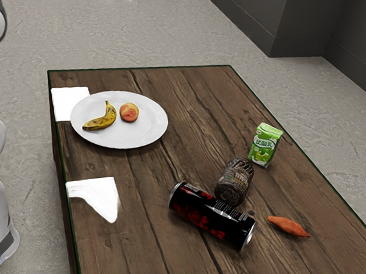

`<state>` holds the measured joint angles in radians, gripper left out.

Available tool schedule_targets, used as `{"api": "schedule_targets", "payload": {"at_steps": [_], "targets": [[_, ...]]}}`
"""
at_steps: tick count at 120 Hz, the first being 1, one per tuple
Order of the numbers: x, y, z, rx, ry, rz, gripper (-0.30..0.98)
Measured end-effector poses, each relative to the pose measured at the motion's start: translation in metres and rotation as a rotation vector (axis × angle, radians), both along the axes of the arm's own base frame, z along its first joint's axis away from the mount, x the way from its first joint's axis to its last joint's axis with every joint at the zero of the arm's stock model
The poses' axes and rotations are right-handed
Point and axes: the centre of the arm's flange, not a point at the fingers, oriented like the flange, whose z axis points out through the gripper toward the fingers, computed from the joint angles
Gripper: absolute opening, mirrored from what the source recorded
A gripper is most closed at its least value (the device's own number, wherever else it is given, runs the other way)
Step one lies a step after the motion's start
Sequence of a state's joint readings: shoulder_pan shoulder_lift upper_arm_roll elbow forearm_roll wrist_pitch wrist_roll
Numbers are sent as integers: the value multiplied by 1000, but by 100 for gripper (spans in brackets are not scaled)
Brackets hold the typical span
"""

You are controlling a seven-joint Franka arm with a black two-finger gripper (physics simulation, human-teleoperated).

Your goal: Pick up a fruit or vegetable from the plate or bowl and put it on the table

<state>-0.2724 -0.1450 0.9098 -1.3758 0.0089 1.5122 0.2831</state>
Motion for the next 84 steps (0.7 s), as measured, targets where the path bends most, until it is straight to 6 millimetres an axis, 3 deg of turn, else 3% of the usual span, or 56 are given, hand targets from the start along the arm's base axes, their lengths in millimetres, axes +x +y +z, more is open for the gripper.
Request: {"api": "schedule_targets", "payload": {"at_steps": [5, 10, 28, 41, 48, 56, 62, 68, 76, 84], "targets": [[-16, -6, 40, 52, -27, -17, 67], [-18, -17, 52, 62, -15, -51, 67], [41, -66, 9, 25, 195, -198, 67], [70, -102, -7, 28, 276, -304, 67], [68, -145, -12, -15, 262, -452, 66], [36, -178, -10, 5, 276, -486, 66], [-11, -230, -33, 33, 303, -526, 66], [-52, -268, -79, 61, 329, -539, 66], [-65, -282, -149, 67, 362, -517, 67], [-65, -284, -180, 73, 351, -458, 67]]}}
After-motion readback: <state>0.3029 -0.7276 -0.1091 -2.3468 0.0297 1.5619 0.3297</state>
